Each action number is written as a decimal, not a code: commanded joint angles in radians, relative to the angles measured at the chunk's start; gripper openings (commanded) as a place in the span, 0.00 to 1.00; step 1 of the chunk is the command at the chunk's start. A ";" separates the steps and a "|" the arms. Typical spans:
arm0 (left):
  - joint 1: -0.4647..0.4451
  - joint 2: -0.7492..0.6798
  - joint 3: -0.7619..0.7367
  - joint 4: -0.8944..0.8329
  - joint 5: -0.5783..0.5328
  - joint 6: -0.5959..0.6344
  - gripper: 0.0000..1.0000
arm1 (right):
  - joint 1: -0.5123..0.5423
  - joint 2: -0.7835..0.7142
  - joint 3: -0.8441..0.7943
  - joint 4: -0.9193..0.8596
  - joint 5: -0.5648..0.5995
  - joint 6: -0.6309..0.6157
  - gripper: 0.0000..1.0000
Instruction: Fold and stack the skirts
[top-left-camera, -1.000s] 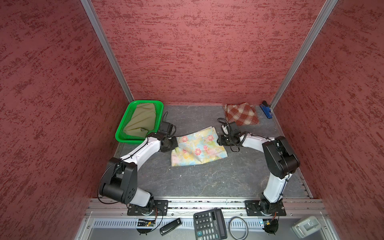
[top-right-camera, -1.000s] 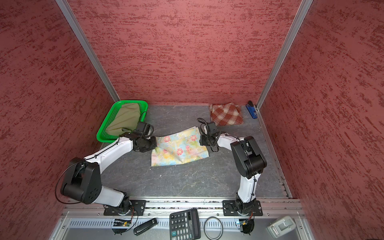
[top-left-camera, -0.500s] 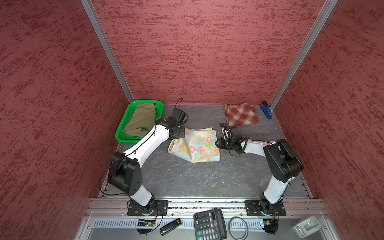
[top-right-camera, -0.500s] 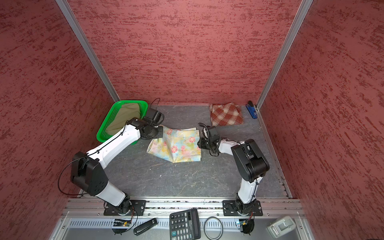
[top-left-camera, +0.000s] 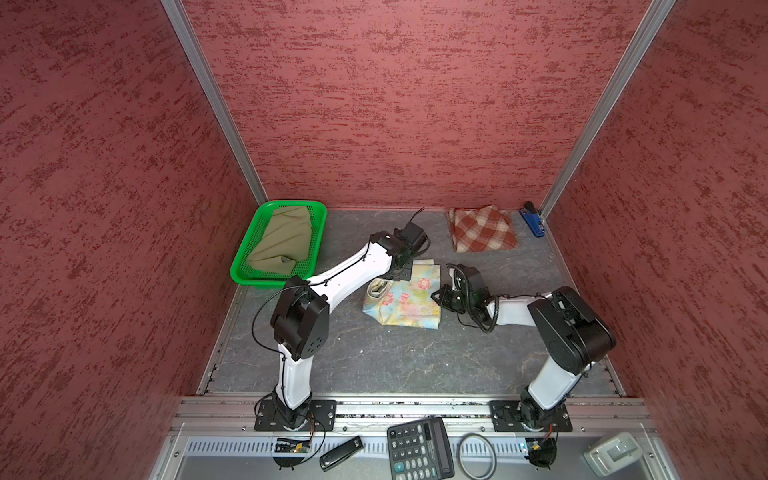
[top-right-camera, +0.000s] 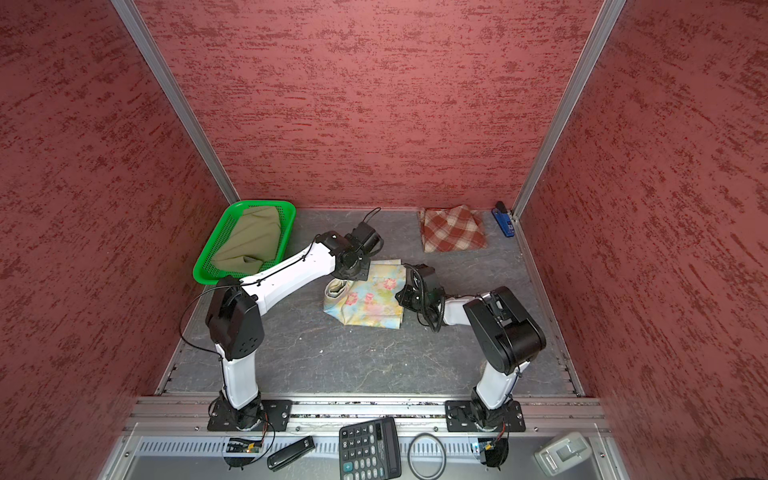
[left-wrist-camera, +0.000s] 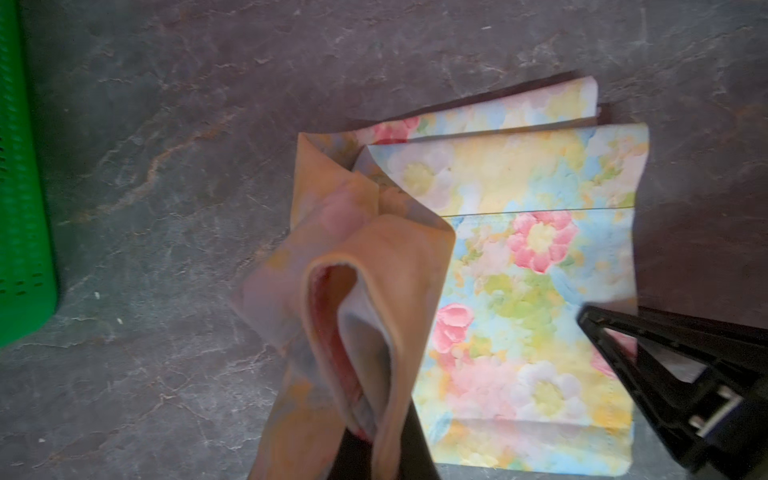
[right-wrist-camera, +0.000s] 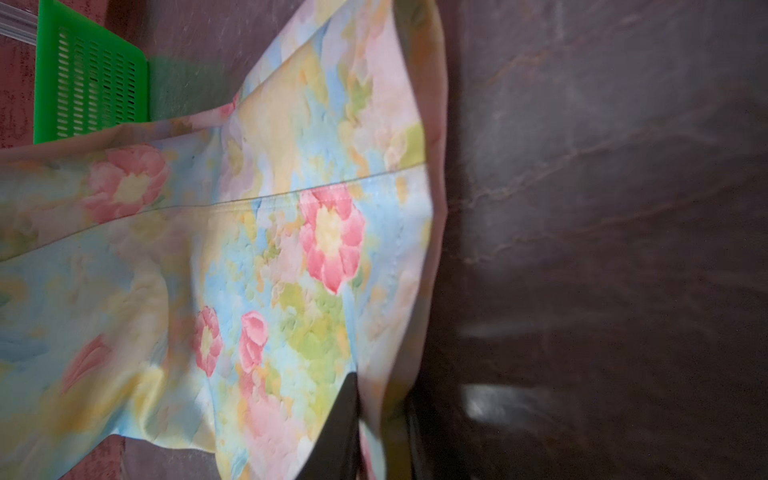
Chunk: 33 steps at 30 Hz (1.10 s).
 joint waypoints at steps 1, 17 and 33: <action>-0.021 0.009 0.030 0.041 0.072 -0.076 0.00 | 0.011 -0.009 -0.045 0.035 -0.005 0.072 0.19; -0.101 0.083 -0.118 0.407 0.239 -0.341 0.00 | 0.010 -0.062 -0.154 0.178 -0.024 0.171 0.26; -0.144 0.161 -0.148 0.550 0.242 -0.412 0.07 | -0.085 -0.291 -0.264 0.036 0.001 0.137 0.60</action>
